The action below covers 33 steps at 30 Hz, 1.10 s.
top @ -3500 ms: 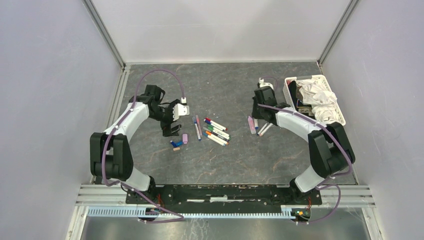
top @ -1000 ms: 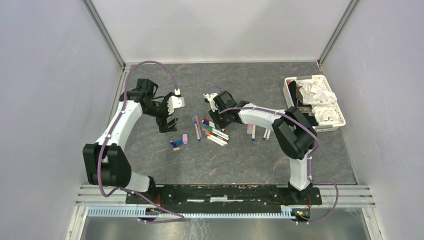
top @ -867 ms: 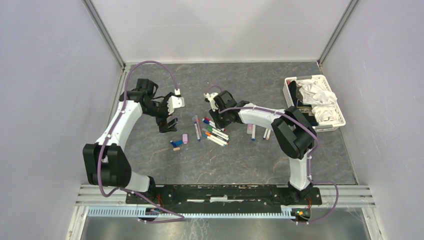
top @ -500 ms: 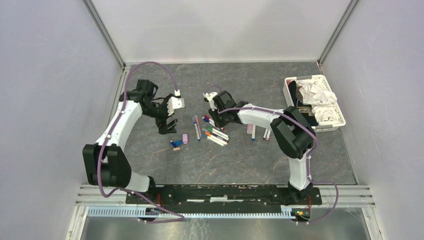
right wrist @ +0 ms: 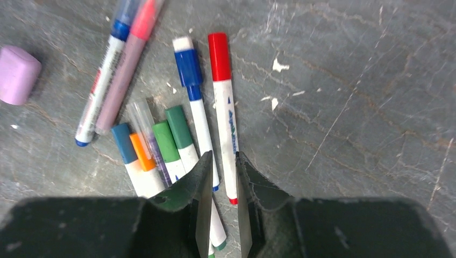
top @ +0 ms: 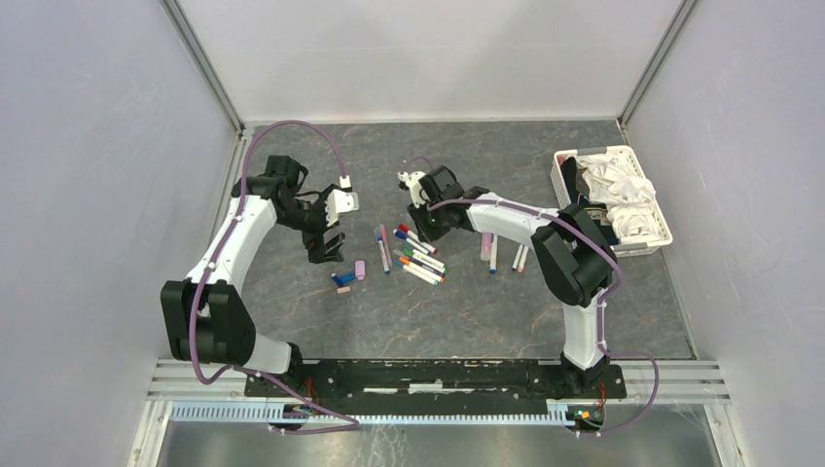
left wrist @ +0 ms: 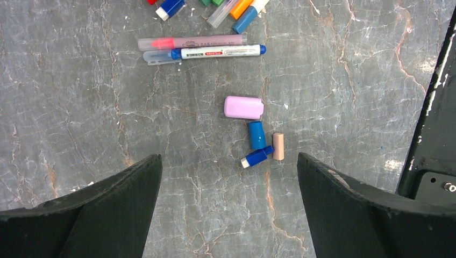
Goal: Open the pen caps
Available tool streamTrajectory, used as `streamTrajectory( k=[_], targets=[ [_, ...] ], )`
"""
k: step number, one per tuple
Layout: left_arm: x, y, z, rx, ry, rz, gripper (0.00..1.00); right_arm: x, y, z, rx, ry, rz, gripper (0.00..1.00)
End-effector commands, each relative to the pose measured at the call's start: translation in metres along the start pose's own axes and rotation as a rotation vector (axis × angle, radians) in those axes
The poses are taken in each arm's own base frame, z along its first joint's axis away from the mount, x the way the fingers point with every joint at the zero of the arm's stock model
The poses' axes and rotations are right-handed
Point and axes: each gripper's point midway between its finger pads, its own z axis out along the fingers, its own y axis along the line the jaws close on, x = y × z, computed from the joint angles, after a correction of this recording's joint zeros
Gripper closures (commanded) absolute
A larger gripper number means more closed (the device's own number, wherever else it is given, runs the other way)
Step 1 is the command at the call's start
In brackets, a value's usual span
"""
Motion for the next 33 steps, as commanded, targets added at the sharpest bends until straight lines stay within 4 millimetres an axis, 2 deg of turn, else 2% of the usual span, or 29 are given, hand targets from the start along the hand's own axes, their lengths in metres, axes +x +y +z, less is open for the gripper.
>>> streamTrajectory(
  k=[1,9,15,28,29,31,33],
  targets=[
    [-0.016,0.004,-0.011,-0.022,-0.040,0.058,0.00,-0.030,0.006,-0.014,-0.029,-0.059,-0.020,0.74],
    [-0.015,0.005,-0.011,-0.021,-0.035,0.059,0.00,-0.012,0.004,0.004,-0.037,-0.003,-0.011,0.75],
    [-0.015,0.005,-0.011,-0.017,-0.037,0.057,0.00,0.003,-0.005,0.015,0.004,0.032,-0.013,0.76],
    [-0.018,0.000,-0.008,0.013,-0.059,0.060,0.00,0.057,-0.018,0.025,0.059,0.110,-0.024,0.78],
    [-0.018,0.000,-0.008,0.016,-0.062,0.063,0.00,0.058,-0.018,0.024,0.059,0.113,-0.024,0.82],
    [-0.021,0.000,-0.008,0.019,-0.076,0.066,0.00,0.051,-0.014,0.018,0.046,0.094,-0.024,0.97],
    [-0.026,0.000,-0.009,0.021,-0.096,0.071,0.00,0.030,-0.008,0.006,0.027,0.041,-0.024,1.00]
  ],
)
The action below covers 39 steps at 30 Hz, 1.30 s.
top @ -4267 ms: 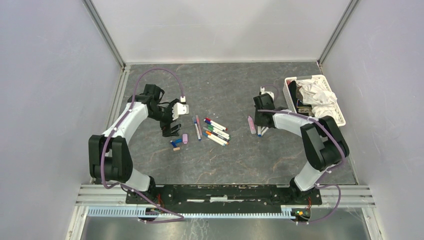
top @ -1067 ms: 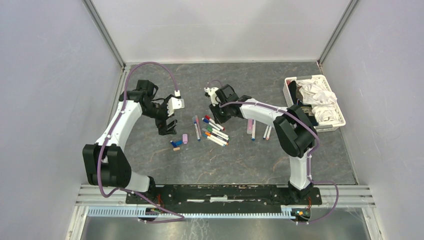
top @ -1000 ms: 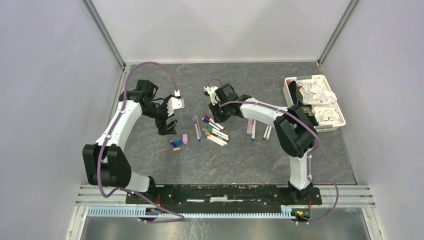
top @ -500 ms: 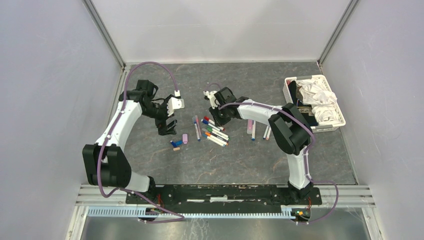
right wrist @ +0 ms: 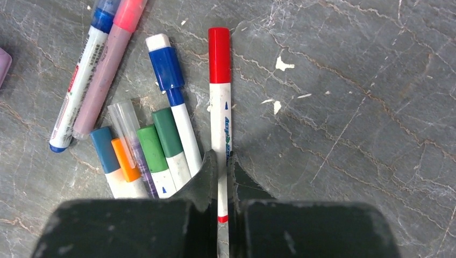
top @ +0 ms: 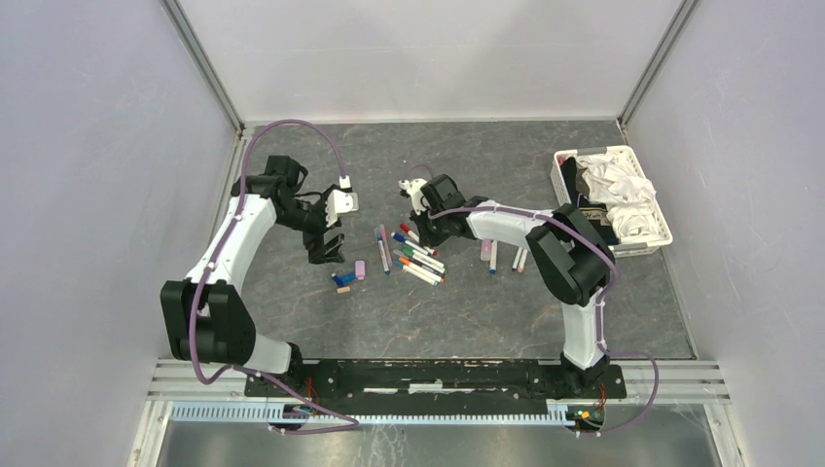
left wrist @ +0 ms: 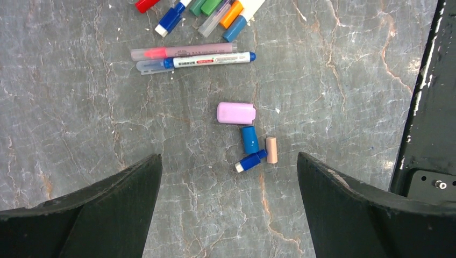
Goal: Open the pen caps
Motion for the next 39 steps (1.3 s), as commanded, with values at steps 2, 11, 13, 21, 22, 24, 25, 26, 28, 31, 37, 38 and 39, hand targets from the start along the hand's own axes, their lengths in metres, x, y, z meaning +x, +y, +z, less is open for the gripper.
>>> streamTrajectory(
  k=[2,11,13,21,22,24,25,26,28,31,37,38,39],
  targets=[
    [-0.026,0.006,-0.008,-0.005,-0.092,0.075,0.00,-0.009,0.007,-0.028,-0.017,0.005,-0.001,1.00],
    [-0.042,0.000,-0.008,0.020,-0.119,0.218,0.00,-0.071,0.097,-0.101,-0.492,-0.093,-0.014,1.00],
    [-0.044,-0.002,-0.006,0.037,-0.114,0.243,0.00,-0.065,0.117,-0.110,-0.589,-0.080,-0.026,1.00],
    [-0.046,-0.025,0.003,0.124,-0.097,0.305,0.12,-0.056,0.157,-0.126,-0.797,-0.047,-0.058,1.00],
    [-0.045,-0.028,0.005,0.134,-0.093,0.310,0.15,-0.056,0.159,-0.127,-0.808,-0.045,-0.058,1.00],
    [-0.043,-0.034,0.009,0.152,-0.083,0.320,0.21,-0.056,0.164,-0.128,-0.839,-0.041,-0.059,1.00],
    [-0.041,-0.037,0.011,0.160,-0.074,0.325,0.25,-0.056,0.166,-0.128,-0.846,-0.039,-0.061,1.00],
    [-0.039,-0.039,0.012,0.168,-0.065,0.323,0.29,-0.057,0.166,-0.127,-0.846,-0.041,-0.060,1.00],
    [-0.037,-0.042,0.015,0.181,-0.058,0.326,0.36,-0.057,0.167,-0.126,-0.852,-0.036,-0.055,1.00],
    [-0.037,-0.046,0.018,0.192,-0.057,0.332,0.47,-0.057,0.166,-0.123,-0.850,-0.031,-0.049,1.00],
    [-0.032,-0.051,0.023,0.213,-0.032,0.339,0.69,-0.058,0.168,-0.121,-0.855,-0.035,-0.038,1.00],
    [-0.032,-0.051,0.023,0.214,-0.029,0.341,0.76,-0.059,0.168,-0.121,-0.857,-0.036,-0.038,1.00],
    [-0.030,-0.050,0.023,0.214,-0.023,0.341,0.85,-0.059,0.168,-0.121,-0.859,-0.037,-0.035,1.00]
  ],
)
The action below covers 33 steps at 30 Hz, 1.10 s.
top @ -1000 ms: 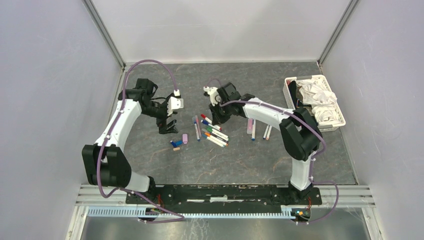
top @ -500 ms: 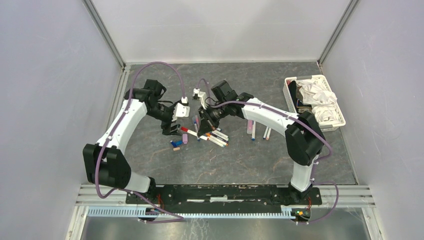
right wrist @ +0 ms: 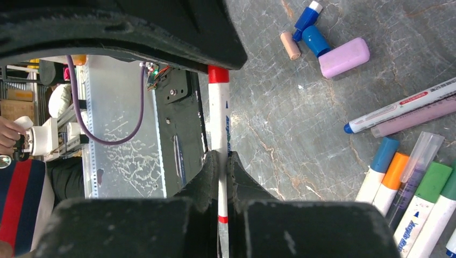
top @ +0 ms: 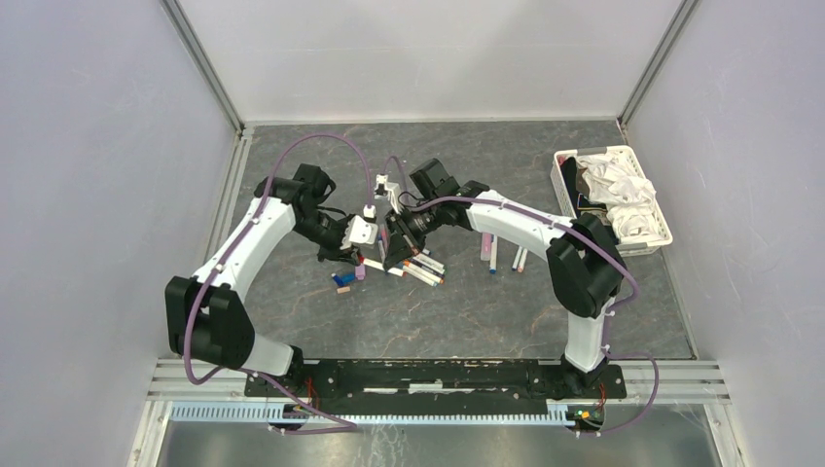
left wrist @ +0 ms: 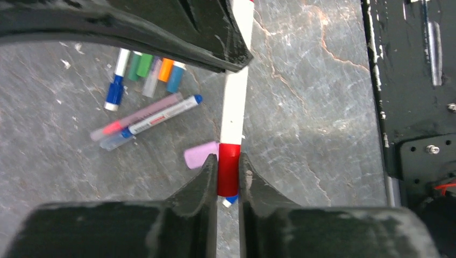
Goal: Open the pen caps
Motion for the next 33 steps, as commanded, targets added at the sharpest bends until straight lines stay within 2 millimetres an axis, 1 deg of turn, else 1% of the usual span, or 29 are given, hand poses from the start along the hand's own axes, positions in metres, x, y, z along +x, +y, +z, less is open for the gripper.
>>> streamTrajectory(
  k=[1,2,3,4,6,7,9,12,14,17,18,19,21,22,25,27,29,31,33],
  targets=[
    [-0.002,-0.003,-0.002,-0.001,0.011,0.046,0.95,-0.020,0.011,-0.001,-0.042,-0.042,-0.042,1.00],
    [-0.002,-0.002,-0.002,-0.003,0.013,0.042,0.98,-0.020,0.011,0.000,-0.044,-0.043,-0.038,1.00],
    [-0.003,-0.002,-0.002,-0.006,0.012,0.043,0.98,-0.021,0.011,0.002,-0.050,-0.046,-0.031,1.00],
    [-0.003,-0.002,-0.003,-0.007,0.010,0.042,0.98,-0.021,0.012,0.003,-0.059,-0.052,-0.023,0.97],
    [-0.007,0.000,-0.005,-0.017,0.003,0.044,0.98,-0.021,0.010,0.007,-0.073,-0.067,0.000,0.75],
    [-0.009,0.000,-0.006,-0.021,-0.001,0.047,0.98,-0.021,0.010,0.009,-0.083,-0.073,0.019,0.69],
    [-0.012,0.001,-0.008,-0.029,-0.008,0.052,0.98,-0.023,0.010,0.014,-0.103,-0.082,0.037,0.60],
    [-0.016,0.000,-0.010,-0.036,-0.013,0.061,0.98,-0.026,0.007,0.022,-0.120,-0.077,0.057,0.58],
    [-0.017,0.000,-0.010,-0.039,-0.012,0.068,0.98,-0.029,0.007,0.027,-0.133,-0.073,0.065,0.59],
    [-0.017,0.001,-0.012,-0.045,-0.004,0.072,0.98,-0.030,0.009,0.031,-0.144,-0.067,0.064,0.64],
    [-0.016,0.000,-0.012,-0.045,0.000,0.072,0.98,-0.029,0.009,0.031,-0.146,-0.065,0.064,0.68],
    [-0.015,0.001,-0.012,-0.046,0.004,0.076,0.98,-0.028,0.007,0.032,-0.144,-0.063,0.067,0.74],
    [-0.011,0.001,-0.012,-0.047,0.022,0.079,0.98,-0.024,0.006,0.031,-0.134,-0.054,0.065,0.94],
    [-0.008,0.003,-0.012,-0.052,0.040,0.081,0.98,-0.022,0.003,0.030,-0.117,-0.047,0.069,1.00],
    [0.007,0.011,-0.016,-0.084,0.115,0.089,0.98,-0.007,-0.006,0.024,-0.081,-0.025,0.088,1.00],
    [0.021,0.019,-0.021,-0.120,0.183,0.102,0.98,0.008,-0.016,0.017,-0.045,-0.009,0.104,1.00],
    [0.037,0.031,-0.034,-0.179,0.245,0.107,0.98,0.028,-0.025,0.008,0.001,0.021,0.122,1.00],
    [0.054,0.044,-0.051,-0.230,0.299,0.113,0.98,0.045,-0.032,-0.001,0.034,0.034,0.135,1.00],
    [0.065,0.055,-0.065,-0.264,0.317,0.087,0.98,0.057,-0.037,-0.010,0.067,0.036,0.147,1.00]
  ],
)
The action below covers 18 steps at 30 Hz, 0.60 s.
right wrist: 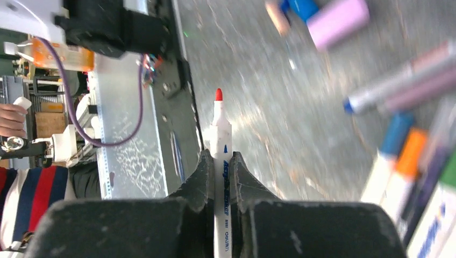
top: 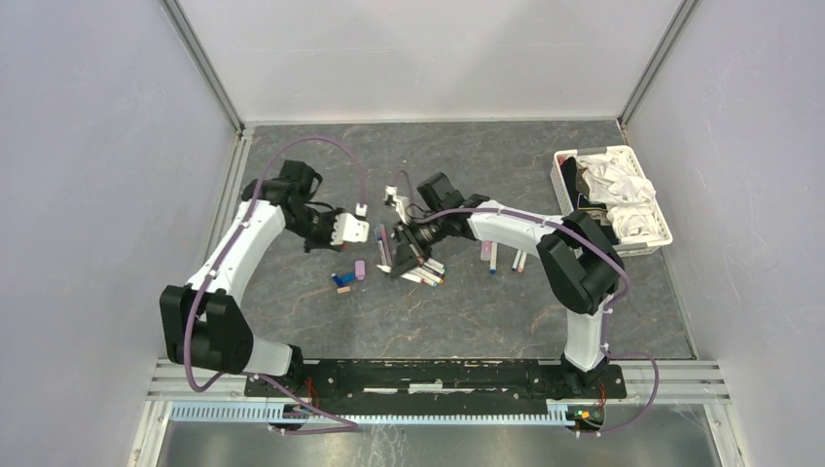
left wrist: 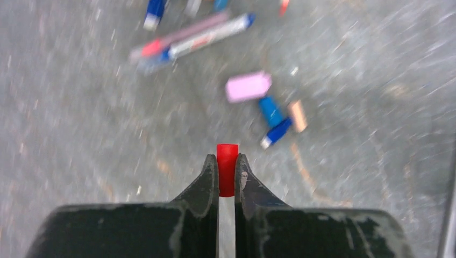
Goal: Open the pen caps
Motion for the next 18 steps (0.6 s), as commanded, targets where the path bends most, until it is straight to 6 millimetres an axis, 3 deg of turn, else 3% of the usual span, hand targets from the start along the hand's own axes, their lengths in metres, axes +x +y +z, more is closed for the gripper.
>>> streamTrajectory(
  k=[1,3,7,9,11,14,18],
  targets=[
    [0.047,0.044,-0.041,-0.170,0.152,0.020,0.98,0.042,-0.021,-0.032,0.116,0.047,0.075,1.00],
    [0.052,0.046,-0.044,-0.179,0.144,0.003,0.98,0.043,-0.023,-0.041,0.143,0.029,0.076,1.00],
    [0.051,0.032,-0.024,-0.137,0.072,-0.037,0.98,0.033,-0.040,-0.065,0.240,-0.048,0.101,1.00],
    [0.050,0.026,-0.012,-0.119,0.030,-0.079,0.98,0.029,-0.061,-0.079,0.371,-0.075,0.133,1.00],
    [0.050,0.021,0.002,-0.103,-0.006,-0.120,0.98,0.031,-0.095,-0.102,0.581,-0.107,0.191,1.00],
    [0.060,0.019,0.024,-0.104,-0.016,-0.183,0.98,0.038,-0.133,-0.131,0.835,-0.151,0.266,1.00],
    [0.074,0.020,0.042,-0.108,0.010,-0.233,0.97,0.047,-0.161,-0.154,1.041,-0.197,0.327,1.00]
  ],
)
